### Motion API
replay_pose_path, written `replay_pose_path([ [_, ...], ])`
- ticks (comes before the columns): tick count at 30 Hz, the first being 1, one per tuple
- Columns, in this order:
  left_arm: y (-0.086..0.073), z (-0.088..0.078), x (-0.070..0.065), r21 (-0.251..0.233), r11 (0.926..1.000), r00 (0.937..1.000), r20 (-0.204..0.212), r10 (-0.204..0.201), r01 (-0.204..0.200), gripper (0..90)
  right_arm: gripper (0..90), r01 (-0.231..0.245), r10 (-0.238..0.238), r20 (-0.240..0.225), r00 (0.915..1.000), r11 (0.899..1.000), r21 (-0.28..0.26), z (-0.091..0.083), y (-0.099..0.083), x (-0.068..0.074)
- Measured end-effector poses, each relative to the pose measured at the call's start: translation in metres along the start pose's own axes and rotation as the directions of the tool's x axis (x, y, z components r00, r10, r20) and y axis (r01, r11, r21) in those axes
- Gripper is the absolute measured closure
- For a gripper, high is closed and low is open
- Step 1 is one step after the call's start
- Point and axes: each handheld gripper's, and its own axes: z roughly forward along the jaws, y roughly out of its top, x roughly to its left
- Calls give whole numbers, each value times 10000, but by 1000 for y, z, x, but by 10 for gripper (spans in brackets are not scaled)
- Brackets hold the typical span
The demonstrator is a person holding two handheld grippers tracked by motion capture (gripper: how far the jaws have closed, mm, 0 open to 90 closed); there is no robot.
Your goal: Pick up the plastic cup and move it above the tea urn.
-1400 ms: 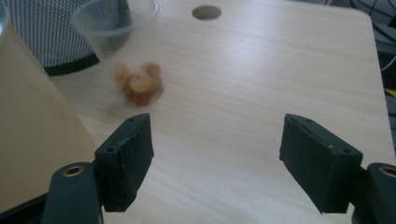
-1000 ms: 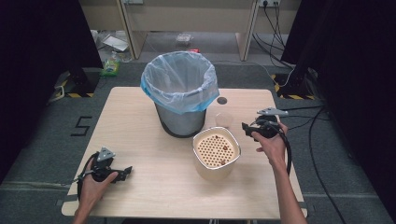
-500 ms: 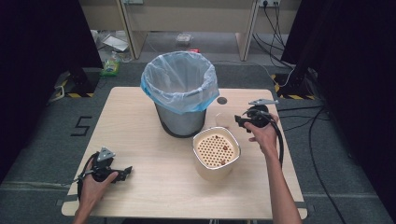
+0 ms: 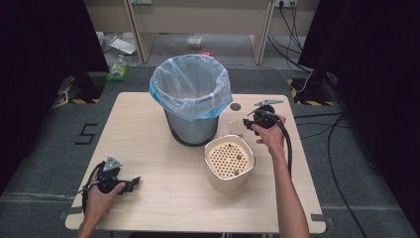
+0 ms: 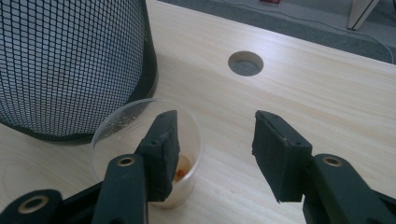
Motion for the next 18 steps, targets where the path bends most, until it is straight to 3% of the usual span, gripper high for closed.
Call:
replay_pose_path([
  [11,0,0,0,-1,10000,10000,1,3,-3,0,618,187,-177,-126,9998,9961,864,25,-1,5],
  [18,0,0,0,-1,10000,10000,-1,4,-4,0,692,221,-204,-161,9997,9935,1117,34,-3,6],
])
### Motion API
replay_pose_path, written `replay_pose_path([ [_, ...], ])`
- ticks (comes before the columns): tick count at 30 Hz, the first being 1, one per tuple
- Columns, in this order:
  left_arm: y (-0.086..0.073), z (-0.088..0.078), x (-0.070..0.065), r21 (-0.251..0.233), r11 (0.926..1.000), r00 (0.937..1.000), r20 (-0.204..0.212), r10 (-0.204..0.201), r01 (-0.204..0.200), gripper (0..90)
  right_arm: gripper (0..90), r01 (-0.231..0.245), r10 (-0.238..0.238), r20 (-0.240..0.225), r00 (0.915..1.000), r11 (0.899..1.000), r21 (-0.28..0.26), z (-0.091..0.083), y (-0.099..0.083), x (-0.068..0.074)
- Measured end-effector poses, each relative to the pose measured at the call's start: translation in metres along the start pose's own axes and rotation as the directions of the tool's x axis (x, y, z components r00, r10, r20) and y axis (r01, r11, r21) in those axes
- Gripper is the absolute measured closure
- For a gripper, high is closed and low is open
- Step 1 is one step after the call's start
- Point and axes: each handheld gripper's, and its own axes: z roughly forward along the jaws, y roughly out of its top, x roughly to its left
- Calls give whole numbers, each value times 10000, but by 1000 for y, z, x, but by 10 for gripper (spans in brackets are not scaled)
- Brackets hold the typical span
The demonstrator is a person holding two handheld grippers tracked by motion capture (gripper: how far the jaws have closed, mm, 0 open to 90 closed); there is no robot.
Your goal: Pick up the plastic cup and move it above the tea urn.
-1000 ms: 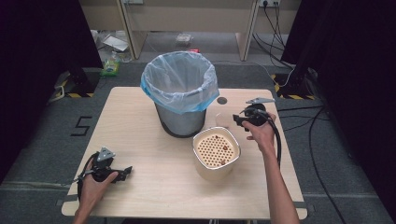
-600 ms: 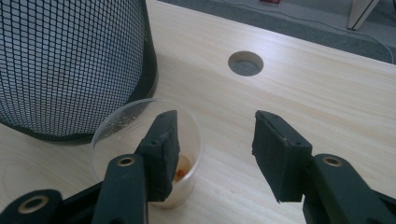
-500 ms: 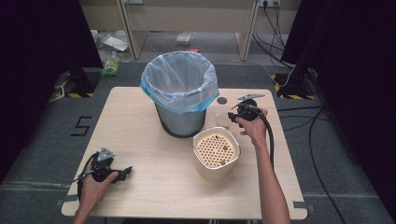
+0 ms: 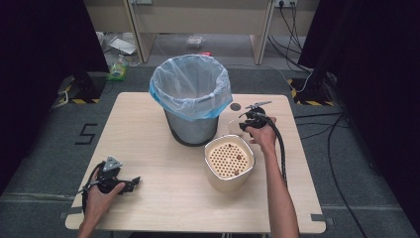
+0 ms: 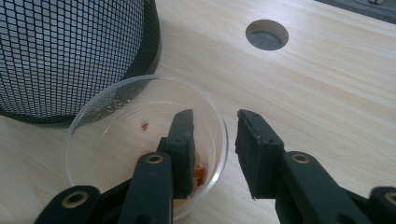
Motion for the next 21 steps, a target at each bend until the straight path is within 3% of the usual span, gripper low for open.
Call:
replay_pose_path([
  [10,0,0,0,5,10000,10000,2,4,-4,0,808,385,-384,-43,9993,9989,272,3,-2,2],
  [15,0,0,0,1,10000,10000,2,-2,2,0,854,629,-635,-301,9975,9978,-202,-7,0,3],
  [21,0,0,0,2,10000,10000,2,1,-1,0,860,1170,-1150,281,9930,9896,-837,-27,3,3],
])
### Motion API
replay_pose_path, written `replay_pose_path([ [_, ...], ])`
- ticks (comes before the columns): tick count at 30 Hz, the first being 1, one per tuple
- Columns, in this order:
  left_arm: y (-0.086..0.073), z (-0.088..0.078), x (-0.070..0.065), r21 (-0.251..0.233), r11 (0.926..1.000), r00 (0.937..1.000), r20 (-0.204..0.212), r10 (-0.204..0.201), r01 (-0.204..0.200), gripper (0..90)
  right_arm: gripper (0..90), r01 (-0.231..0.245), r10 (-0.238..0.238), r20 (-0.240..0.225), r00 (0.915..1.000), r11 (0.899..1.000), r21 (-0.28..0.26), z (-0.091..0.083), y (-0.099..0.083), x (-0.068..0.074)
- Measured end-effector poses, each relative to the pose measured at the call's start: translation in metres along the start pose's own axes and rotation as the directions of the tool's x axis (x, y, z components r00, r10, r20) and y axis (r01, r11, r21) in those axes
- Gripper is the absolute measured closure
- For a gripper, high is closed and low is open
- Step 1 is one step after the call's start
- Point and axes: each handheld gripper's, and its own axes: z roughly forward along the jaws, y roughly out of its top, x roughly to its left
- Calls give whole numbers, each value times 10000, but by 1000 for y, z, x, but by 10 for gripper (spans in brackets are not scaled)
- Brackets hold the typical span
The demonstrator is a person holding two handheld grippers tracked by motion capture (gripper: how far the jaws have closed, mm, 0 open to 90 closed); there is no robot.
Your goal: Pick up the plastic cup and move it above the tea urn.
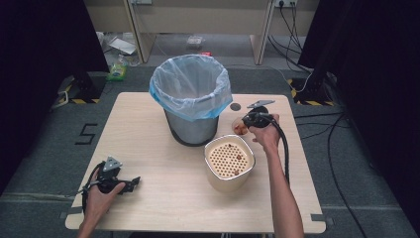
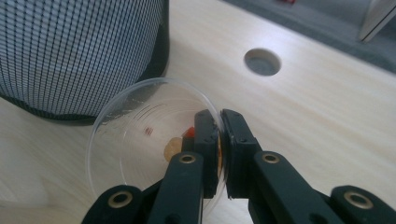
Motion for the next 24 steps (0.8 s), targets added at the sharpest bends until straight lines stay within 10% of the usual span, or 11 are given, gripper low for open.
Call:
replay_pose_path([
  [24,1,1,0,-7,10000,10000,-19,-22,22,0,859,1719,-1327,1857,9736,9615,-2142,-67,8,2],
])
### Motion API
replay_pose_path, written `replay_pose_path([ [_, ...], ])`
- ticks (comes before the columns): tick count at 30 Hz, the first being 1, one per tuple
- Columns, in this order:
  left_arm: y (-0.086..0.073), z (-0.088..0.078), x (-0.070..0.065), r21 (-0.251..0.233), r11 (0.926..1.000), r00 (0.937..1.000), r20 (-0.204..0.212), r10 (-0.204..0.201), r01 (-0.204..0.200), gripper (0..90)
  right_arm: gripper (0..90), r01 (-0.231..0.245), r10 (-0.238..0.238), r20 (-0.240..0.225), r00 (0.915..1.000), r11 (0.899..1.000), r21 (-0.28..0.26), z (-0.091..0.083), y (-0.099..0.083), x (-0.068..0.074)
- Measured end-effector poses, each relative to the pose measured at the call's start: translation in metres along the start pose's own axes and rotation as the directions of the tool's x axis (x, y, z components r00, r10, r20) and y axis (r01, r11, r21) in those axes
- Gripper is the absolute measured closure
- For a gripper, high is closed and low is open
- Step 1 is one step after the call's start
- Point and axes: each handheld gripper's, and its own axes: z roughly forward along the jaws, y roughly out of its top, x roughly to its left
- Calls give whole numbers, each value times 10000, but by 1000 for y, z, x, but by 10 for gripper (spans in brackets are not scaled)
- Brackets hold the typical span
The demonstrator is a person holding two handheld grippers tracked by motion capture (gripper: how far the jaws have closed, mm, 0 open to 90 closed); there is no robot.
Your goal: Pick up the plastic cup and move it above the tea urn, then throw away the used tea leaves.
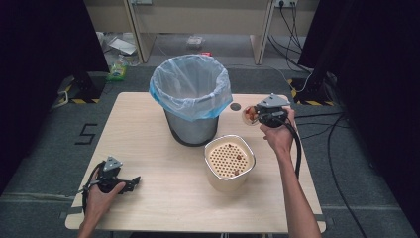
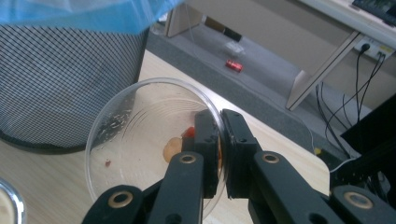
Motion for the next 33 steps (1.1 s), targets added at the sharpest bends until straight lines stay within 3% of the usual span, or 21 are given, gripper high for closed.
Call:
replay_pose_path([
  [5,0,0,0,0,10000,10000,0,-1,1,0,860,194,-191,63,9998,9989,-428,-14,4,3],
  [12,0,0,0,2,10000,10000,3,4,-4,0,860,1092,-1065,320,9938,9886,-1038,-38,11,20],
  [16,0,0,0,-8,10000,10000,4,3,-3,0,860,1854,-1782,641,9819,9733,-1356,-50,14,35],
  [19,0,0,0,-7,10000,10000,5,5,-5,0,860,2595,-2452,1099,9632,9550,-1438,-55,13,48],
  [22,0,0,0,1,10000,10000,6,8,-8,0,859,3597,-3351,1663,9274,9210,-1498,-59,10,63],
  [23,0,0,0,-7,10000,10000,5,6,-6,0,859,3992,-3703,1920,9089,9057,-1428,-60,8,68],
  [25,0,0,0,-7,10000,10000,5,7,-7,0,860,4886,-4510,2437,8586,8638,-1230,-62,4,79],
  [27,0,0,0,-2,10000,10000,6,7,-7,0,860,5335,-4890,2690,8298,8365,-1252,-63,-1,86],
  [29,0,0,0,-11,10000,10000,4,5,-5,0,859,5849,-5295,3086,7902,8020,-1216,-64,-5,92],
  [32,0,0,0,-12,10000,10000,5,7,-7,0,860,6791,-6030,3784,7023,7270,-1020,-64,-16,103],
  [33,0,0,0,-7,10000,10000,4,7,-7,0,860,6811,-6020,3857,6992,7249,-1032,-63,-19,106],
])
